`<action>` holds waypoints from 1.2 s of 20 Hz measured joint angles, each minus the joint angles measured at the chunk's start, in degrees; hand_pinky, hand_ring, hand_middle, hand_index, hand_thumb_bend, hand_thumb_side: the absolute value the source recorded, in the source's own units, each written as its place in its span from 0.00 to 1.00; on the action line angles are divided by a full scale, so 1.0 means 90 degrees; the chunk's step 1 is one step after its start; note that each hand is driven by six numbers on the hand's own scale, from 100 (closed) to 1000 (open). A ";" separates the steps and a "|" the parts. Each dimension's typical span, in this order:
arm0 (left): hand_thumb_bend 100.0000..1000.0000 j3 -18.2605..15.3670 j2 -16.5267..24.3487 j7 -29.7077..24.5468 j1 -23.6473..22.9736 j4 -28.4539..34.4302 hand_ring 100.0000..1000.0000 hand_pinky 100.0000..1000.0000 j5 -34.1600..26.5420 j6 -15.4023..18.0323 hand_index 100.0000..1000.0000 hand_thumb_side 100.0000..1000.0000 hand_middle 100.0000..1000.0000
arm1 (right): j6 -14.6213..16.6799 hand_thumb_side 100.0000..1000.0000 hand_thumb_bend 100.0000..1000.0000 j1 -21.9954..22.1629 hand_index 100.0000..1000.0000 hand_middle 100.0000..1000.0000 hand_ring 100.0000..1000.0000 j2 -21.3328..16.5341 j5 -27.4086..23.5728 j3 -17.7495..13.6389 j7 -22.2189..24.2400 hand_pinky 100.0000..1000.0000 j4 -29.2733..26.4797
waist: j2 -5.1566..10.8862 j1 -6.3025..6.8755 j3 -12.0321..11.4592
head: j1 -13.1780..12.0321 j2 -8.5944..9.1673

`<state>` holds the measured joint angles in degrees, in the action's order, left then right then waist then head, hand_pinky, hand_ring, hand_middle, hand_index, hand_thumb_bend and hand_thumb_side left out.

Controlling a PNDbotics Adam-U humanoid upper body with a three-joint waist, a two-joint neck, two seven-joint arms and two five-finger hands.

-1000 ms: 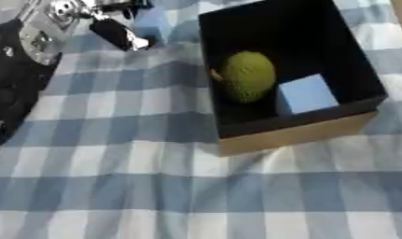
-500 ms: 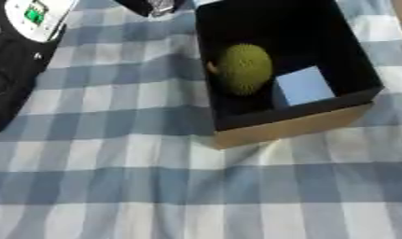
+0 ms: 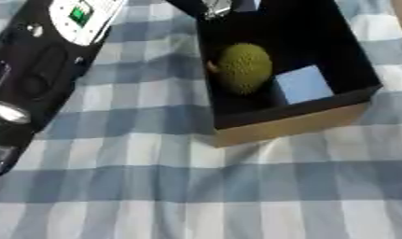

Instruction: Pick up objects on the table and place them in the box.

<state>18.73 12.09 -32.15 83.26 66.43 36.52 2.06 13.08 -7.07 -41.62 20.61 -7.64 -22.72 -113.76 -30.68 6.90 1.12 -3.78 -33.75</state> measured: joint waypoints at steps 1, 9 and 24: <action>0.00 0.0019 -0.0033 0.0012 0.0000 -0.0001 0.69 0.75 0.0032 0.0013 0.73 0.31 0.58 | 0.0002 0.41 0.00 -0.0003 0.87 0.47 1.00 -0.0001 -0.0009 0.0003 0.0002 0.90 0.0000 | 0.0000 0.0007 0.0009 | -0.0004 0.0000; 0.14 0.0086 -0.0255 0.0111 -0.0048 -0.0460 0.75 0.78 0.0443 0.0121 0.83 0.40 0.68 | 0.0038 0.41 0.00 -0.0061 0.87 0.47 1.00 -0.0032 -0.0121 0.0055 0.0061 0.90 0.0000 | 0.0000 0.0127 0.0227 | -0.0049 0.0000; 0.65 -0.0058 -0.0437 -0.0125 -0.0194 -0.1143 0.91 0.91 0.1267 0.1077 0.96 0.53 0.85 | 0.0057 0.41 0.00 -0.0076 0.87 0.47 1.00 -0.0054 -0.0182 0.0071 0.0116 0.90 0.0000 | 0.0429 0.0200 0.0352 | -0.0070 -0.0052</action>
<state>18.20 8.15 -33.28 81.52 56.15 47.93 11.75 13.60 -7.75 -42.11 18.98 -7.00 -21.67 -113.76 -26.81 8.70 4.29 -4.41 -34.22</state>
